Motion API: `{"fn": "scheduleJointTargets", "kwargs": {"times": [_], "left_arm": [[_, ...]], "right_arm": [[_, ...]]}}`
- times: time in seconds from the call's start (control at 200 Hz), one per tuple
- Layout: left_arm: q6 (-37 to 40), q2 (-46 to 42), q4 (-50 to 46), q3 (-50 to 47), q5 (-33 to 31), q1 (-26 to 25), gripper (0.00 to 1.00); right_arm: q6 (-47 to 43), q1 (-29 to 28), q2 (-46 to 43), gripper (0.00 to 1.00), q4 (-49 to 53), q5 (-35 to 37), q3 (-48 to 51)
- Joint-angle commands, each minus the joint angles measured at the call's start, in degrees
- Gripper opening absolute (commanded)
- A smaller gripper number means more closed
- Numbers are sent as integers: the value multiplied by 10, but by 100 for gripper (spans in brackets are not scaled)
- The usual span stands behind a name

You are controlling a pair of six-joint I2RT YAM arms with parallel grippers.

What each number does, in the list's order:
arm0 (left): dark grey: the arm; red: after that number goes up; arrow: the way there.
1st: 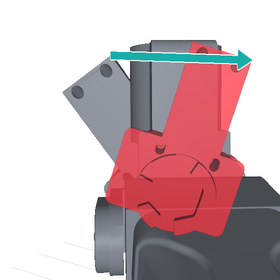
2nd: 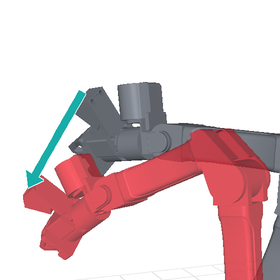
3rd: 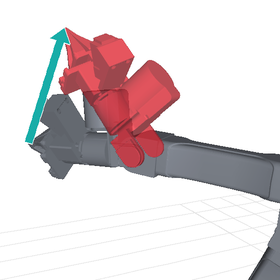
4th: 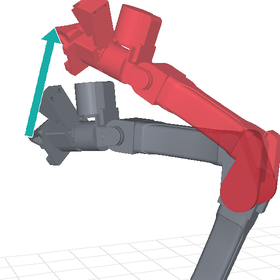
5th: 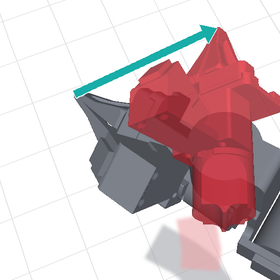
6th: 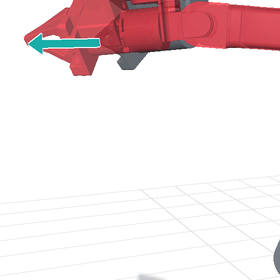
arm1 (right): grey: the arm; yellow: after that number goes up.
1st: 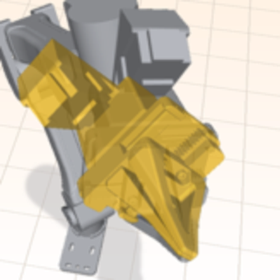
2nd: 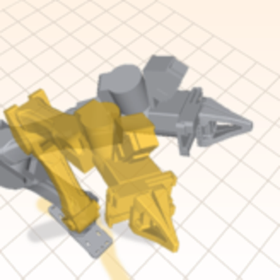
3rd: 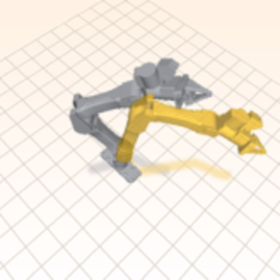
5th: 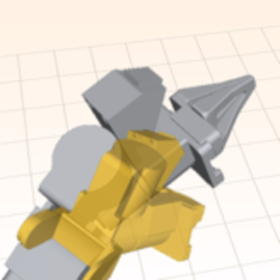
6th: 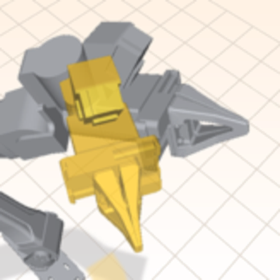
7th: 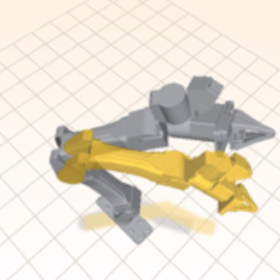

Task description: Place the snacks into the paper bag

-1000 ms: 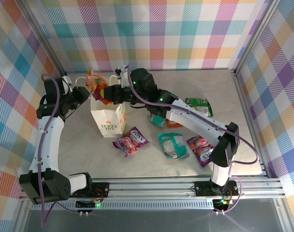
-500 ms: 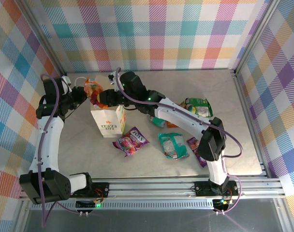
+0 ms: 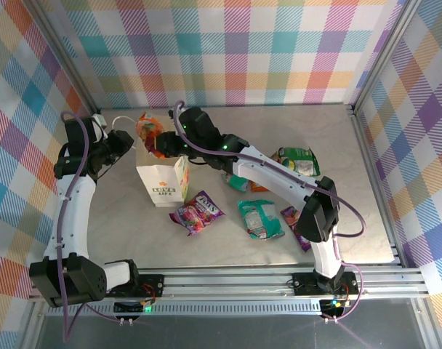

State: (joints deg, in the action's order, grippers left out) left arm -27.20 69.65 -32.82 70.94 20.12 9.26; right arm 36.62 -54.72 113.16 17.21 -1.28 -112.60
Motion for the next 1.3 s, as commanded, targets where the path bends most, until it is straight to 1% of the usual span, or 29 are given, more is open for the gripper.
{"fn": "scheduleJointTargets", "kwargs": {"times": [0.0, 0.14, 0.215, 0.395, 0.57, 0.65, 0.765, 0.945, 1.05, 1.17, 1.295], "left_arm": [[11, -6, 2, -8, 11, 10, 23], [13, -6, -6, -9, 11, 10, 22], [13, -9, -6, -13, 10, 10, 22], [15, -14, -8, -15, 11, 10, 22], [15, -17, -11, -17, 13, 10, 22], [17, -20, -14, -19, 14, 10, 22], [20, -23, -15, -21, 15, 10, 22], [22, -24, -19, -19, 18, 10, 23], [20, -25, -21, -19, 23, 10, 26], [21, -25, -23, -15, 37, 10, 27], [22, -26, -27, -12, 47, 10, 29]], "right_arm": [[-3, 1, -14, 16, -4, 47, -6], [5, 1, -7, 17, 22, 55, -25], [9, 1, 0, 20, 39, 60, -34], [13, 1, 10, 23, 65, 54, -53], [17, 1, 8, 33, 81, 39, -60], [16, 1, 8, 39, 92, 36, -60], [9, 1, 4, 41, 104, 35, -59], [-19, 0, -23, 43, 91, 9, -41], [-42, 0, -47, 48, 90, -12, -25], [-69, 0, -89, 51, 82, -20, 14], [-104, 0, -131, 57, 78, -21, 56]]}}
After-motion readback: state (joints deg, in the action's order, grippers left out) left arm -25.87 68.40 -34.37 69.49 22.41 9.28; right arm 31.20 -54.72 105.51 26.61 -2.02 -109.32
